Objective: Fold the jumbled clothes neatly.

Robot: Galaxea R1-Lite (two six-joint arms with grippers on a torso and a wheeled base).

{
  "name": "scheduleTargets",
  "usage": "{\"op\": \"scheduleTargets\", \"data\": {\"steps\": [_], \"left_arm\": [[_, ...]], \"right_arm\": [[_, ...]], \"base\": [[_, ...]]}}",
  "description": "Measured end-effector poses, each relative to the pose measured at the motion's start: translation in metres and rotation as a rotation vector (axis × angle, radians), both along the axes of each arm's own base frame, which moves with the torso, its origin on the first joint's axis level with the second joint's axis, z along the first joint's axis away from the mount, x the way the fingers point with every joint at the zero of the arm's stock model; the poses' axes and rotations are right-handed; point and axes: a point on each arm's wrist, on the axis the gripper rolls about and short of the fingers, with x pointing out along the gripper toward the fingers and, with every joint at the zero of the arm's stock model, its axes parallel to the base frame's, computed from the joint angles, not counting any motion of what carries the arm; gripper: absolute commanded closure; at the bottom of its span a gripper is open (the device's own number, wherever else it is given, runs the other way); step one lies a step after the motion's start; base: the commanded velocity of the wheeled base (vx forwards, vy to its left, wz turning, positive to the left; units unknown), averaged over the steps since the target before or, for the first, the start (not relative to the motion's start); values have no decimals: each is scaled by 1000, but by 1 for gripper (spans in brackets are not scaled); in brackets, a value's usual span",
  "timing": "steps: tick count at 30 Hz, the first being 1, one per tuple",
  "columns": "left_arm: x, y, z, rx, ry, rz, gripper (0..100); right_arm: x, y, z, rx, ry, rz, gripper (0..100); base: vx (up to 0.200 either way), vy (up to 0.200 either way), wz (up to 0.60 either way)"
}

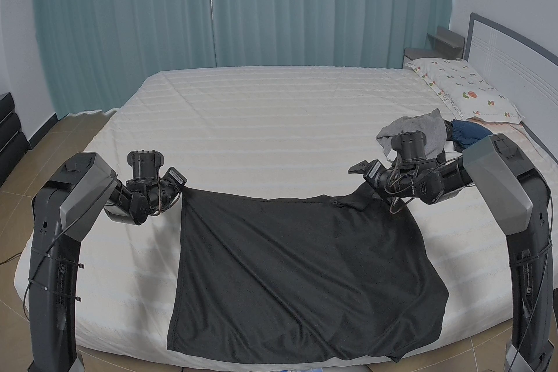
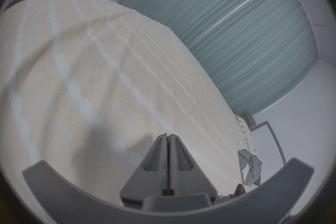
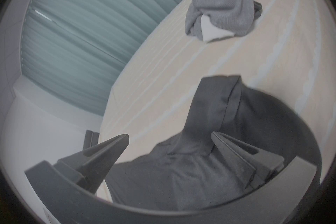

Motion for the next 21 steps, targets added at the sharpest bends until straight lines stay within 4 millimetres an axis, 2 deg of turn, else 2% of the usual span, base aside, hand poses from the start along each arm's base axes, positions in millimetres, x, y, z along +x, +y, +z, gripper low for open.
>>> {"op": "scheduleTargets", "data": {"steps": [7, 17, 21], "left_arm": [[3, 2, -1, 4, -11, 18, 100], [4, 3, -5, 5, -8, 21, 100], [4, 3, -5, 6, -7, 21, 100]], "right_arm": [[6, 23, -12, -40, 43, 15, 0], [21, 32, -22, -77, 69, -28, 0], [26, 36, -33, -90, 71, -45, 0]], "base": [[0, 0, 0], [0, 0, 0], [0, 0, 0]]}}
